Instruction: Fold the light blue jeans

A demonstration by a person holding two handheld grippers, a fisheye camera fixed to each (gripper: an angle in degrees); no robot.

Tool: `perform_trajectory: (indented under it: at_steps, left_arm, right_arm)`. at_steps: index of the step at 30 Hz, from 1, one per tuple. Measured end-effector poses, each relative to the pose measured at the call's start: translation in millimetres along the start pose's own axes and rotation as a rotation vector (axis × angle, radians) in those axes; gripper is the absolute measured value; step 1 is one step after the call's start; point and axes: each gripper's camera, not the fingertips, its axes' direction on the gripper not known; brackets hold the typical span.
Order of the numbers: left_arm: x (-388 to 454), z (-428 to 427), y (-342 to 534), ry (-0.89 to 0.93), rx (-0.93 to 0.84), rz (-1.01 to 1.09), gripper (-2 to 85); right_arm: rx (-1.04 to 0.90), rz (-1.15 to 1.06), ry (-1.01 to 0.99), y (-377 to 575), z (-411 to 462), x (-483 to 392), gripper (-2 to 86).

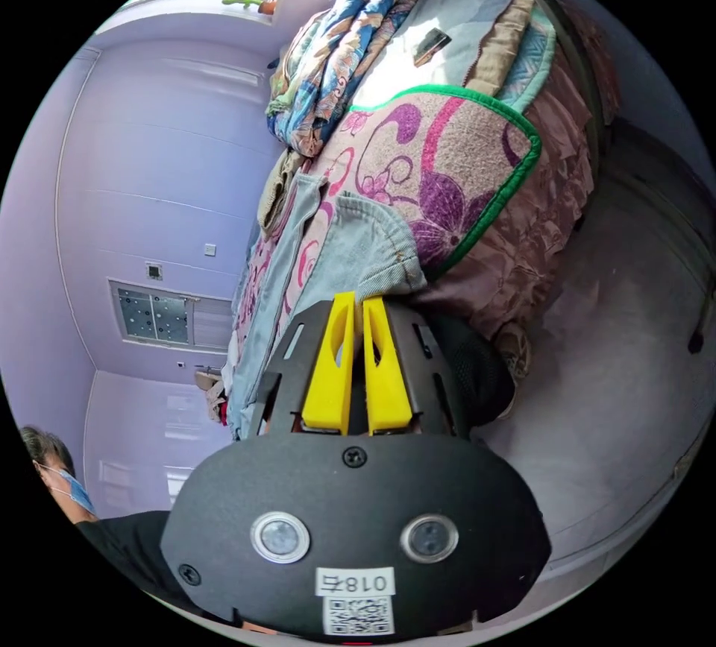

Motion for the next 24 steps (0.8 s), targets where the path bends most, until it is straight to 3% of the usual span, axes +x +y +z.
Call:
perform_trajectory:
  at_steps: [3, 5, 7, 16, 24]
  left_arm:
    - [5.4, 4.8, -6.8, -0.022, 0.035, -0.016, 12.3]
    - [6.7, -1.4, -7.4, -0.015, 0.094, -0.030, 3.2]
    - [15.3, -1.5, -7.2, -0.022, 0.100, -0.003, 1.1]
    - [129.3, -15.2, -18.0, -0.057, 0.107, 0.214, -0.7]
    - [163.1, 11.3, -94.1, 0.150, 0.216, 0.132, -0.8]
  right_arm:
    - [-0.005, -0.035, -0.013, -6.2, -2.2, -17.5, -0.4]
    - [-0.007, -0.055, -0.017, -9.2, -4.1, -27.8, -0.4]
    - [-0.003, -0.070, -0.052, -12.7, -7.9, -40.1, -0.3]
    - [-0.012, -0.217, -0.149, -35.8, -21.2, -125.4, 0.4]
    - [0.072, -0.134, -0.331, -107.8, -1.1, -210.9, 0.5]
